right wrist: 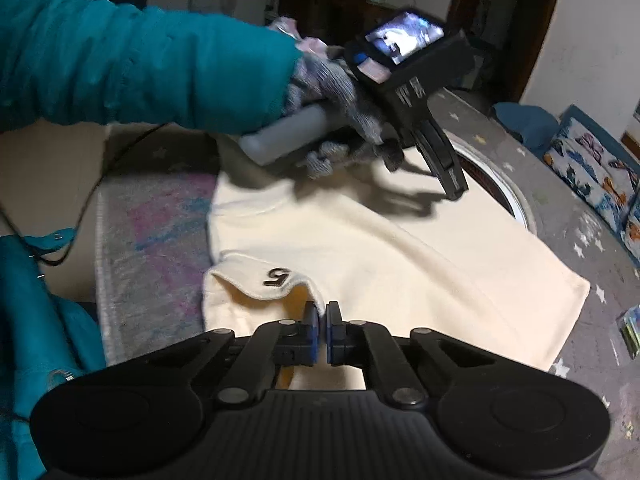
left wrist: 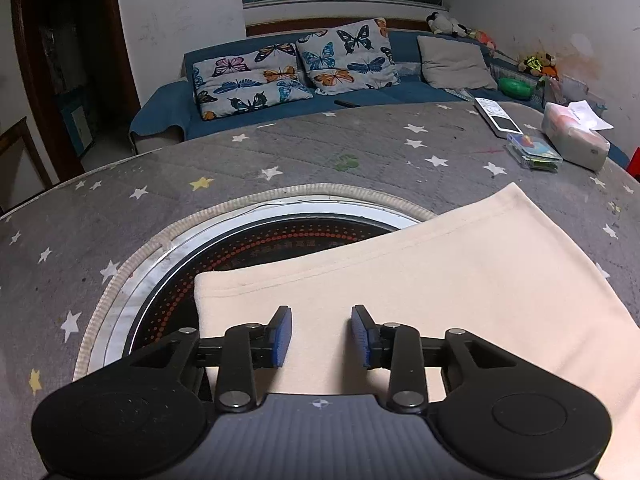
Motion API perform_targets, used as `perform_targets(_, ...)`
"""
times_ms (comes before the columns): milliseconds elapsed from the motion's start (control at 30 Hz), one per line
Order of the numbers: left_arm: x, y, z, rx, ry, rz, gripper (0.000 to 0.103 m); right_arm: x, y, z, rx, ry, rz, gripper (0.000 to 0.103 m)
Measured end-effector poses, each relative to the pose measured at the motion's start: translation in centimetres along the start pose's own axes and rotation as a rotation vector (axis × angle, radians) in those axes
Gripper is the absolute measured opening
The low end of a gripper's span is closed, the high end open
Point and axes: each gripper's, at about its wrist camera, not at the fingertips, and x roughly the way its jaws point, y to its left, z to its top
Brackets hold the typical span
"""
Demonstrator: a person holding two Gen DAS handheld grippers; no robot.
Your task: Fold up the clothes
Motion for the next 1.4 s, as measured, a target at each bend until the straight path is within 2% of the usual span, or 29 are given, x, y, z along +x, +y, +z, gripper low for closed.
perform_targets(133,0.0,0.1,-0.1,-0.005,-0.008,0.006,0.041,-0.8,1.3,-0.3,-0.017,0.019,0.035,0.003)
perform_targets(300,-0.1,0.3,-0.2,-0.013,-0.012,0.013,0.045,0.0,1.7,-0.9,0.022,0.039,0.053,0.003)
perform_targets(367,-0.4,0.3,-0.3,-0.017,-0.014,0.018,0.045,-0.9,0.9,-1.7,0.082,0.035,0.014,0.009)
perform_targets(467,-1.9,0.0,-0.7,-0.012,-0.048,0.012,0.045,-2.3,-0.4,-2.9,0.176,0.027,-0.048,0.012)
perform_targets(600,-5.2,-1.6,-2.1,0.018,-0.098,-0.056,0.045,-4.1,-2.2,-4.5,0.301,0.017,-0.131,0.012)
perform_targets(700,-7.1,-3.5,-3.8,0.058,-0.106,-0.121,0.044,-5.5,-3.5,-5.8,0.394,0.010,-0.194,0.012)
perform_targets(800,-8.8,-5.9,-5.7,0.109,-0.107,-0.186,0.040,-6.9,-4.9,-7.0,0.488,0.002,-0.257,0.019)
perform_targets(867,-9.7,-7.5,-7.0,0.143,-0.108,-0.233,0.038,-8.3,-6.2,-9.2,0.576,0.007,-0.345,0.020)
perform_targets(1000,-11.3,-10.2,-9.2,0.232,-0.141,-0.266,0.036,-11.0,-8.5,-13.8,0.740,0.019,-0.522,0.021)
perform_targets(1067,-11.9,-11.3,-10.2,0.257,-0.145,-0.295,0.036,-12.0,-9.1,-16.2,0.823,0.021,-0.592,0.031)
perform_targets(1133,-12.1,-11.9,-10.9,0.269,-0.143,-0.310,0.036,-13.0,-9.7,-18.6,0.907,0.023,-0.662,0.032)
perform_targets(1400,-12.9,-13.1,-12.4,0.277,-0.151,-0.324,0.035,-13.3,-10.2,-22.2,1.017,-0.008,-0.668,0.032)
